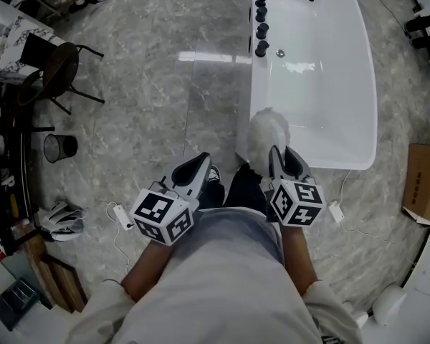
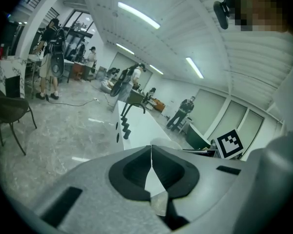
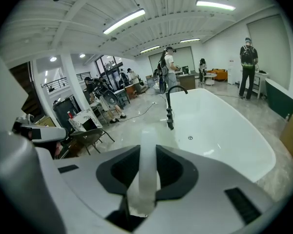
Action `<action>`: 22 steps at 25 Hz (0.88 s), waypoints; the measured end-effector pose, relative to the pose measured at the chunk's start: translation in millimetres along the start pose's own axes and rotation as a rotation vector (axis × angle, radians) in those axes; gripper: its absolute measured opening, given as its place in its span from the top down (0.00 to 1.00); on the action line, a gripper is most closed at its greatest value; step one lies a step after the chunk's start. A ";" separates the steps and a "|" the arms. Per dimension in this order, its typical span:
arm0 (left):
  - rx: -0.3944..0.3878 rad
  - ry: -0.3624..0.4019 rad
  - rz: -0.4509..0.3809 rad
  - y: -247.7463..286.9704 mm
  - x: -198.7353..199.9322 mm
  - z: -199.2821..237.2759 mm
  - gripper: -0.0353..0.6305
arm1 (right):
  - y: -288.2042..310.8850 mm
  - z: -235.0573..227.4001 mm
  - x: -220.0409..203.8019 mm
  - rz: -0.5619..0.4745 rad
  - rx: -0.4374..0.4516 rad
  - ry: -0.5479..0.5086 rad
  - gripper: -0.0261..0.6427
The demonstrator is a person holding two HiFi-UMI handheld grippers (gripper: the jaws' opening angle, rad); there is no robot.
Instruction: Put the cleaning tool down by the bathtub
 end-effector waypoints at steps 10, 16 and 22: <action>0.044 -0.040 0.034 13.4 0.2 15.8 0.93 | 35.3 -10.4 1.6 0.051 0.019 0.039 0.83; 0.056 -0.040 0.066 23.1 -4.0 18.7 0.93 | 58.6 -20.3 2.9 0.072 0.020 0.055 0.83; 0.065 -0.050 0.086 30.8 -6.2 19.0 0.93 | 81.4 -32.5 5.6 0.095 0.016 0.045 0.83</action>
Point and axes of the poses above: the fingertips, and each gripper's own axes: y forward along the fingers, z to its left, x out of its top, the point moved 3 cm from there along -y, backward along the fingers, and after that the axes turned 6 degrees about y, right-handed, at the moved point
